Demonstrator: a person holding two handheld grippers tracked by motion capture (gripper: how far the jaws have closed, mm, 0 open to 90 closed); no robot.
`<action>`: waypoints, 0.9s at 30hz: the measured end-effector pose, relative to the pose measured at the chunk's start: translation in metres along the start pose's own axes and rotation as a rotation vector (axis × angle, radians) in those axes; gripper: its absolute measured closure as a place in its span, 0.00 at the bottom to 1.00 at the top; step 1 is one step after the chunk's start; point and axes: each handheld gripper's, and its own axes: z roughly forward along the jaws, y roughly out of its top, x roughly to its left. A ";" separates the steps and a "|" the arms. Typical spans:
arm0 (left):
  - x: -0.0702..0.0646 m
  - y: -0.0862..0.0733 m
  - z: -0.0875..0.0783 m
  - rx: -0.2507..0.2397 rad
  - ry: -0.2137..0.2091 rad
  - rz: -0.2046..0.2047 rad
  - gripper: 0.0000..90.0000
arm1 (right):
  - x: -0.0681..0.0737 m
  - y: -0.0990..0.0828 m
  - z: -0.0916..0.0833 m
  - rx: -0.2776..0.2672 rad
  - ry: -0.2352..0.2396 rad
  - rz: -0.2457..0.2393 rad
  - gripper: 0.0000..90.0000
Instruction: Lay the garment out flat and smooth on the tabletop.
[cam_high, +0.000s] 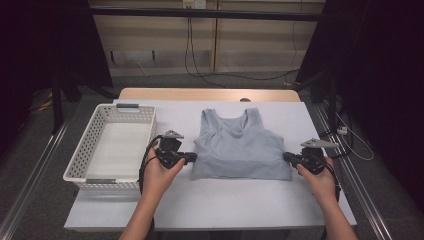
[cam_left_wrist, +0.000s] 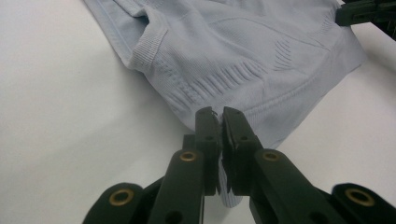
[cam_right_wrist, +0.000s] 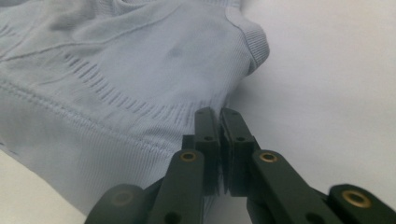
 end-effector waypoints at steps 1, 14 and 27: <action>0.001 0.000 0.000 0.002 -0.004 -0.001 0.95 | 0.000 -0.001 0.002 0.002 -0.002 -0.006 0.97; 0.004 -0.006 0.010 0.035 0.020 -0.004 0.95 | 0.007 -0.002 0.010 0.018 -0.047 -0.114 0.86; 0.002 -0.006 0.010 0.038 0.027 -0.004 0.95 | 0.030 0.009 0.005 -0.059 0.031 -0.146 0.59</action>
